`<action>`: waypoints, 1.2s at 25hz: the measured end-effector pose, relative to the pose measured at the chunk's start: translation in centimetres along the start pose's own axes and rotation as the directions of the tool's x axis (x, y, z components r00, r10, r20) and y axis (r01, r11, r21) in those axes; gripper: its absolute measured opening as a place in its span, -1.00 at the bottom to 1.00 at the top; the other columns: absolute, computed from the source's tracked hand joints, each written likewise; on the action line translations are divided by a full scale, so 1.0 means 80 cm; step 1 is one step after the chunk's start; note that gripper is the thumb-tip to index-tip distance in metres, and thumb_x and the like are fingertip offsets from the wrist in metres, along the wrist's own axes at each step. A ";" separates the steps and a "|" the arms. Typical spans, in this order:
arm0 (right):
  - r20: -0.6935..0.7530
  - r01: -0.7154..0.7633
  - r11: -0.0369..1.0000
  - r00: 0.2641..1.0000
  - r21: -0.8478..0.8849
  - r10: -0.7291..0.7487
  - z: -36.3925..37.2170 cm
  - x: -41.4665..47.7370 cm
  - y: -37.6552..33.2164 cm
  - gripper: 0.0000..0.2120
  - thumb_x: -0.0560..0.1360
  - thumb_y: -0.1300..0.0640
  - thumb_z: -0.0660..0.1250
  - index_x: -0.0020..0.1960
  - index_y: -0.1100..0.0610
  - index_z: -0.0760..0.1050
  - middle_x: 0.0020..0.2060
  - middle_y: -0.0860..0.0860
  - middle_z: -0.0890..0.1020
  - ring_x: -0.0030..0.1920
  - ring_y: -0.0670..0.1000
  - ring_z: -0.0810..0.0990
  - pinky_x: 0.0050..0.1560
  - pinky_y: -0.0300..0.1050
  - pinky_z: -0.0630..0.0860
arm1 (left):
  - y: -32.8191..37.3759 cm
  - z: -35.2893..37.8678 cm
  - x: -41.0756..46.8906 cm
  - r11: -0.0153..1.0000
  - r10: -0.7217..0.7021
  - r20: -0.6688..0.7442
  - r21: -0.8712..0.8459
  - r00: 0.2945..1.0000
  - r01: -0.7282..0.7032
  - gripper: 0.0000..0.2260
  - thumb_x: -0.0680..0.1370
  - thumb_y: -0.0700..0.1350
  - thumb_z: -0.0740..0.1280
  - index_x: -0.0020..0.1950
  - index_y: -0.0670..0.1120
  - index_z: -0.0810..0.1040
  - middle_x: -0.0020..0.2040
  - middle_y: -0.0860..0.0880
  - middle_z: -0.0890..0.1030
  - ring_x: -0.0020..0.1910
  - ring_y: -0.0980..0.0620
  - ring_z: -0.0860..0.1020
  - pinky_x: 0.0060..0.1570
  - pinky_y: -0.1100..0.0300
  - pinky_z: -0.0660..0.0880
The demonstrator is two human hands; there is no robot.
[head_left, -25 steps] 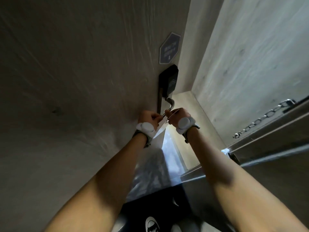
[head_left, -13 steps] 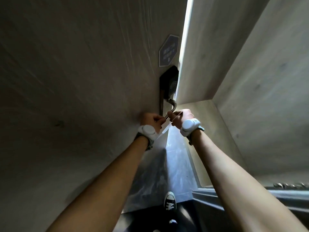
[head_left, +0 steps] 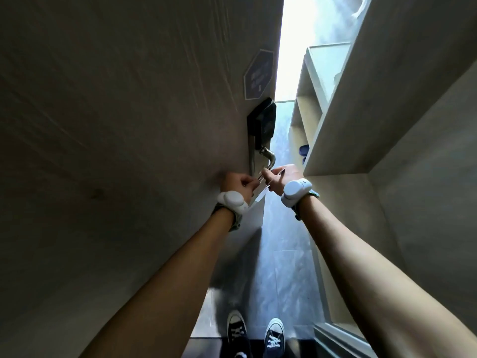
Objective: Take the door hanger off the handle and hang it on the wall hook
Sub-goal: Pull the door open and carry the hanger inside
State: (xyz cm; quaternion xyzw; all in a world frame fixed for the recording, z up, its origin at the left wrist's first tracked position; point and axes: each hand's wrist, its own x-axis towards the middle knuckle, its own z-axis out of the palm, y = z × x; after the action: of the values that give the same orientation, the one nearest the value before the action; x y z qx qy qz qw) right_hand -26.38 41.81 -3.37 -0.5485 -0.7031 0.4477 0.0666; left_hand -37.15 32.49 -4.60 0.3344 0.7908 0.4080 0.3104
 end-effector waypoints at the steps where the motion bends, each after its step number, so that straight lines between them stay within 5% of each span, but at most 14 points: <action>1: -0.002 0.011 1.000 1.000 0.002 -0.011 0.005 0.010 -0.008 -0.58 0.60 -0.07 0.29 -0.02 0.28 0.72 -0.06 0.25 0.76 -0.05 0.23 0.68 0.00 -0.02 0.59 | -0.002 -0.006 0.010 1.000 -0.010 -0.001 -0.014 1.000 0.010 -0.86 0.53 -0.22 0.42 -0.05 -0.31 0.70 -0.19 -0.28 0.70 -0.23 0.00 0.55 -0.14 0.16 0.49; 10: 0.074 0.020 1.000 0.997 -0.014 -0.019 0.047 0.087 -0.086 -0.60 0.60 -0.07 0.30 0.02 0.24 0.72 -0.03 0.24 0.76 -0.15 0.13 0.58 0.03 -0.05 0.57 | -0.017 -0.065 0.085 0.994 -0.075 -0.065 -0.083 0.995 0.069 -0.84 0.55 -0.23 0.40 -0.05 -0.34 0.68 -0.29 -0.16 0.59 -0.34 0.02 0.48 -0.32 0.29 0.42; 16: 0.094 0.025 1.000 0.995 -0.005 -0.024 0.087 0.130 -0.141 -0.60 0.60 -0.05 0.30 0.06 0.27 0.70 0.02 0.23 0.75 -0.15 0.11 0.53 -0.06 -0.13 0.45 | -0.031 -0.120 0.136 0.996 -0.058 -0.138 0.052 0.989 0.066 -0.84 0.51 -0.11 0.45 -0.02 -0.17 0.75 -0.15 -0.13 0.76 -0.18 0.06 0.67 -0.13 0.27 0.55; 24: 0.158 0.115 0.984 0.983 -0.139 -0.093 0.123 0.164 -0.208 -0.56 0.64 -0.05 0.23 0.12 0.31 0.68 0.10 0.23 0.73 -0.06 0.17 0.58 0.18 -0.01 0.55 | -0.043 -0.178 0.176 0.990 -0.062 -0.177 0.112 0.982 0.083 -0.84 0.52 -0.05 0.44 -0.04 -0.10 0.76 -0.09 -0.09 0.77 0.00 -0.06 0.69 0.13 0.09 0.57; 30: 0.199 0.125 0.969 0.976 -0.213 -0.082 0.149 0.189 -0.244 -0.52 0.64 -0.08 0.22 0.13 0.32 0.68 0.13 0.25 0.72 -0.14 0.07 0.50 -0.05 -0.14 0.44 | -0.053 -0.210 0.201 0.987 -0.110 -0.194 0.092 0.975 0.130 -0.78 0.52 0.01 0.45 0.01 -0.12 0.75 -0.08 -0.10 0.77 -0.02 -0.02 0.70 0.11 0.15 0.58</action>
State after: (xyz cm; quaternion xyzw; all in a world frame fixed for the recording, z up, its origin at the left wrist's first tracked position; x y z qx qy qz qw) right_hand -53.13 47.80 -2.75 -0.4699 -0.7801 0.4113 -0.0395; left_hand -60.56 35.83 -3.74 0.2616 0.8557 0.3762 0.2405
